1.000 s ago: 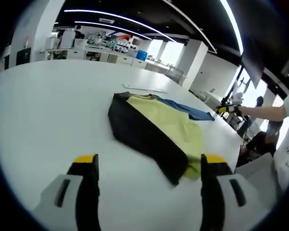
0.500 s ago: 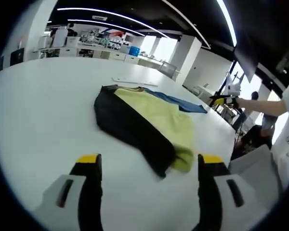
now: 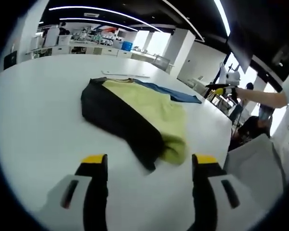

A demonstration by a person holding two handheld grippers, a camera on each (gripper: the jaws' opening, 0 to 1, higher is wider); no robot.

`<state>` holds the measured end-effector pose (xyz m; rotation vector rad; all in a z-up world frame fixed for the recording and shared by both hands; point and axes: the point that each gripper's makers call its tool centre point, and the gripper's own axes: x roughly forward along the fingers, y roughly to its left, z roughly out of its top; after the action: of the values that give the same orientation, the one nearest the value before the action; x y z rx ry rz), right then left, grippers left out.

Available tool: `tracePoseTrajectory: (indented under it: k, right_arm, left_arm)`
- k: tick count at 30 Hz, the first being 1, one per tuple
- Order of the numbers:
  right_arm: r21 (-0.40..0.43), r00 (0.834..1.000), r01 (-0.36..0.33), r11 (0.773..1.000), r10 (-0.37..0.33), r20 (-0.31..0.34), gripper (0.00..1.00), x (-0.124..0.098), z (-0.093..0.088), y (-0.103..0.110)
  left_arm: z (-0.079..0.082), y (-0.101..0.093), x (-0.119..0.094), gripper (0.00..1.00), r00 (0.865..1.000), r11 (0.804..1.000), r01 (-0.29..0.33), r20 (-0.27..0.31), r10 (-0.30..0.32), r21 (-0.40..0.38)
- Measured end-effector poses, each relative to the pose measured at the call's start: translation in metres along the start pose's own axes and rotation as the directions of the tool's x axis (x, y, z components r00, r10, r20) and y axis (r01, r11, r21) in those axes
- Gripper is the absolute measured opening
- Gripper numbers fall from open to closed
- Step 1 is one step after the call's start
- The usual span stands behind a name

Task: Fold the garment on the visible template until the final outline fits inside the template.

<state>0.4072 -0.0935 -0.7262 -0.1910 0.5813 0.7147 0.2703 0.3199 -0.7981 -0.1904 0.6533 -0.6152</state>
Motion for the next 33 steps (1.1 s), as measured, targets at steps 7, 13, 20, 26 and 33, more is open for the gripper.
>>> tracePoseTrajectory:
  k: [7,13,20,26,33]
  right_arm:
    - [0.003,0.999,-0.022,1.0,0.022,0.028,0.94,0.001,0.003,0.013]
    - [0.012,0.999,-0.029,1.0,0.029,0.04,0.92,0.0,0.003,0.013]
    - [0.038,0.999,-0.018,0.999,0.016,0.048,0.91,-0.005,-0.001,0.013]
    - [0.046,0.999,-0.01,0.999,0.008,0.053,0.89,-0.01,-0.005,0.013]
    - [0.06,0.998,-0.007,0.998,0.003,0.06,0.87,-0.016,-0.005,0.019]
  left_arm:
    - [-0.004,0.0,0.006,0.54,1.0,0.999,0.011,0.009,-0.011,-0.04]
    - [-0.014,0.0,0.011,0.43,1.0,0.997,0.006,0.0,-0.006,-0.078]
    - [-0.025,0.004,0.017,0.29,0.999,0.995,-0.024,-0.03,0.021,-0.098]
    - [-0.028,0.014,0.021,0.16,0.998,0.991,-0.058,-0.041,0.054,-0.119]
    - [-0.03,0.015,0.021,0.07,0.998,0.988,-0.061,-0.042,0.056,-0.138]
